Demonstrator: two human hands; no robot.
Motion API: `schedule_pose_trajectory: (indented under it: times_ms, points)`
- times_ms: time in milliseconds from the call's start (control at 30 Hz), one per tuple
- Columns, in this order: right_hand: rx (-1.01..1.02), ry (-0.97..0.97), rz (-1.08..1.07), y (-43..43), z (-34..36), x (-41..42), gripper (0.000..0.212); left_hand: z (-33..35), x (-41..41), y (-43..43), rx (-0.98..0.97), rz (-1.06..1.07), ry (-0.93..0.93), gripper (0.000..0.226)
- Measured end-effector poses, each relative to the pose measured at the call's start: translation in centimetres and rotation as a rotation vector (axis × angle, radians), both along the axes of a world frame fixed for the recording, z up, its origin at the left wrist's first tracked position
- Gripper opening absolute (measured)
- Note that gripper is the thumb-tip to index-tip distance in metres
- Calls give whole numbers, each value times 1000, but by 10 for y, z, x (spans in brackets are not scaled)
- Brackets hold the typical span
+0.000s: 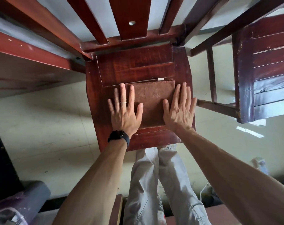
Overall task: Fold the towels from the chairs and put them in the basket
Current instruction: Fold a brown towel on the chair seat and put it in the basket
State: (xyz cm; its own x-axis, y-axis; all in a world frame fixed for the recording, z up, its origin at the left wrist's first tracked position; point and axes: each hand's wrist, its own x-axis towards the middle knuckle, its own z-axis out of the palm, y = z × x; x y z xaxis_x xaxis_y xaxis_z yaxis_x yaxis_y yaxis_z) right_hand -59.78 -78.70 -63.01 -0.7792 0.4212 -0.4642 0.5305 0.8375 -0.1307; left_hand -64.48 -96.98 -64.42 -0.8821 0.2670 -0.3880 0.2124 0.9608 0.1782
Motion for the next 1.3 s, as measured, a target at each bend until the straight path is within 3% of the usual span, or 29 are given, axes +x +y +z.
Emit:
schedule_pose_trajectory:
  times_ms: [100, 167, 267, 400, 567, 700, 833, 967, 1067, 1300]
  points:
    - [-169, 15, -248, -3, 5, -6, 64, 6, -2, -6, 157, 316, -16, 72]
    - [-337, 108, -473, 9, 56, 1, 51, 65, 0, 11, 353, 517, -57, 66]
    - [-487, 0, -733, 15, 55, -16, 43, 66, -18, 23, 334, 846, -263, 51]
    - [-619, -63, -862, 32, 56, -36, 46, 52, -38, 21, 419, 1015, -422, 45]
    - [-743, -20, -887, 38, 59, -22, 41, 56, -43, 12, 611, 962, -549, 29]
    - [-851, 27, -892, 40, 78, -7, 41, 74, -32, 5, 730, 889, -568, 30]
    - [-1106, -15, -910, 59, 110, 20, 38, 109, -23, 6, 794, 842, -630, 32]
    - [-1219, 86, -936, 87, 172, 52, 30, 175, -17, 22, 864, 787, -761, 35]
    - [-1283, 201, -970, 110, 233, 78, 41, 239, -11, 52, 897, 682, -848, 51]
    - [-1194, 528, -948, 192, 387, 178, 50, 390, 44, 170, 995, 426, -913, 34]
